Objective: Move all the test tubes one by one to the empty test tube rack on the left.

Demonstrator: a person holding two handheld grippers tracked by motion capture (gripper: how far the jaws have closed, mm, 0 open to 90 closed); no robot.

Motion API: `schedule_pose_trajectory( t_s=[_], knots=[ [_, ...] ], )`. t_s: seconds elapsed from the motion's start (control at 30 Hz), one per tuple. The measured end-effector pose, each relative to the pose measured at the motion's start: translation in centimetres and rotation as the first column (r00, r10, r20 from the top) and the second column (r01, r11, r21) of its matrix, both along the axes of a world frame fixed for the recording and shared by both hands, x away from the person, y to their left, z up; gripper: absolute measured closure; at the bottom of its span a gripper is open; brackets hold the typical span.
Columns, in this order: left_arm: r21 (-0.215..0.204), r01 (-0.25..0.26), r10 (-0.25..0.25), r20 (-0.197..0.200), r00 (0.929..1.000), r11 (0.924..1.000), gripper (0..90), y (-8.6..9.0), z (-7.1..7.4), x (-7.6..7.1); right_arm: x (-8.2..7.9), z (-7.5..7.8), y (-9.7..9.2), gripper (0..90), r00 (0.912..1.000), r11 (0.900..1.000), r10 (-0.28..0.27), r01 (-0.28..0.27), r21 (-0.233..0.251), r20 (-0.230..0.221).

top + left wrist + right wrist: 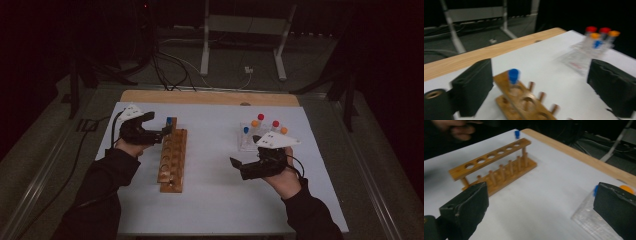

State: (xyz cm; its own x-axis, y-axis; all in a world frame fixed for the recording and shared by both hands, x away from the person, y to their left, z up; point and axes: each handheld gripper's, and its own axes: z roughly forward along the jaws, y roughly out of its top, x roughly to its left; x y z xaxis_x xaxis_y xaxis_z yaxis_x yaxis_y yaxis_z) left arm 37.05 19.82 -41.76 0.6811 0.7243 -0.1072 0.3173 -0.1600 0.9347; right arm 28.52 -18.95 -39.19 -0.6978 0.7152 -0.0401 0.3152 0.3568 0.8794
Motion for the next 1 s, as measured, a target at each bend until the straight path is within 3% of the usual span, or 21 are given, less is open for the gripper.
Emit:
schedule_pose_trajectory(
  t_s=[0.13,0.3,0.57,0.73,0.97,1.0],
  knots=[
    [-0.011,0.048,-0.048,0.010,0.9988,0.9988,1.8,0.5,0.5,-2.6,1.0,0.0,-0.3,2.7,0.9987,0.9985,-0.052,0.052,-0.019,0.005],
    [-0.014,0.098,-0.097,0.021,0.9950,0.9951,1.1,0.6,0.3,-5.5,2.4,-1.2,-0.6,5.9,0.9940,0.9934,-0.109,0.108,-0.040,-0.014],
    [-0.018,0.146,-0.145,0.028,0.9890,0.9891,1.1,0.1,-1.3,-9.8,4.8,-4.0,-1.1,20.8,0.9785,0.9767,-0.203,0.199,-0.080,-0.040],
    [-0.015,0.159,-0.159,0.023,0.9870,0.9871,1.1,-0.1,-2.5,-11.3,5.9,-5.0,-1.5,37.7,0.9695,0.9690,-0.236,0.230,-0.091,-0.066],
    [0.010,0.175,-0.175,0.017,0.9844,0.9845,1.1,-0.4,-3.1,-11.9,7.7,-5.7,-1.7,53.8,0.9542,0.9566,-0.284,0.276,-0.094,-0.093],
    [0.016,0.163,-0.163,0.020,0.9864,0.9865,1.1,-0.4,-3.2,-11.9,7.9,-5.9,-1.7,56.4,0.9527,0.9564,-0.286,0.277,-0.093,-0.103]
  ],
)
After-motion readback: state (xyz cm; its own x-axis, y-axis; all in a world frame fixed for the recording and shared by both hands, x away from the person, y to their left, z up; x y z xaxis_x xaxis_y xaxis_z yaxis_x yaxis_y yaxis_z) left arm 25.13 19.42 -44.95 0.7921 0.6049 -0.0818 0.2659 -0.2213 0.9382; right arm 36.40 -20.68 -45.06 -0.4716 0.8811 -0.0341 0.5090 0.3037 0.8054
